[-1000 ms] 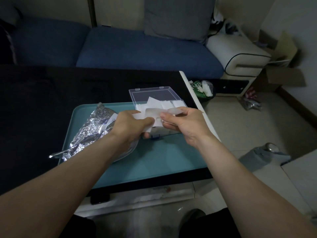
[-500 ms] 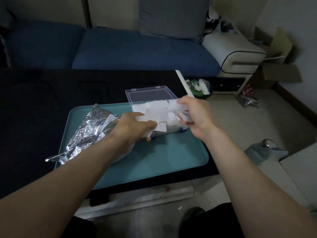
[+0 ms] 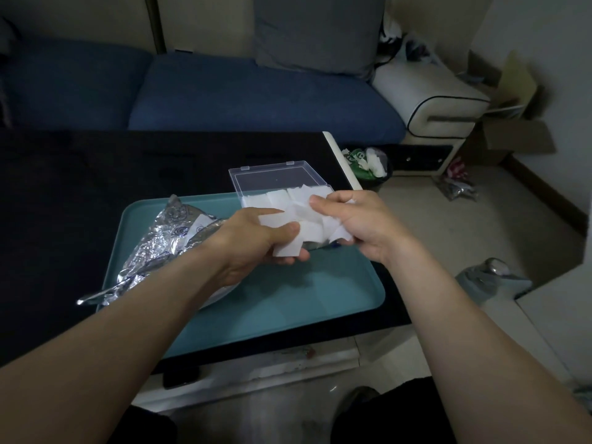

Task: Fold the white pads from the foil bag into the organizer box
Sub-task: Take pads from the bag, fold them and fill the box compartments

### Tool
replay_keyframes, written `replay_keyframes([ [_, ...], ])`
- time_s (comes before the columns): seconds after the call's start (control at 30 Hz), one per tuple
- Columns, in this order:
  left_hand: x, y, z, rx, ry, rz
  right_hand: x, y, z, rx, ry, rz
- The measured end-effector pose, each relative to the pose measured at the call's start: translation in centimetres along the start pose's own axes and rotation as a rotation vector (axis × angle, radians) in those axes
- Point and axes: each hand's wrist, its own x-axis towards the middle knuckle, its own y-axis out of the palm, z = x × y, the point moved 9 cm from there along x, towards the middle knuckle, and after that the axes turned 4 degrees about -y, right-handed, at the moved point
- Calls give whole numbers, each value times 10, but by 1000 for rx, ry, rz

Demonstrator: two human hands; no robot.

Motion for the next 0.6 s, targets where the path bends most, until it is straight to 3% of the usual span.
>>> replay_keyframes([
  [0.3,4,-20,8,-174,-56,-151,5,-28,1,173,-83,-256],
  [0.4,4,-21,7,-149,-39,-169,6,-16,6,95,-131,-142],
  [0.53,3,-17,3,-135,-22,-163,1,7,15,-267,-254,-7],
  [0.6,2,-22,4,-163,-24,-205,1,13,13,-308,-230,29],
])
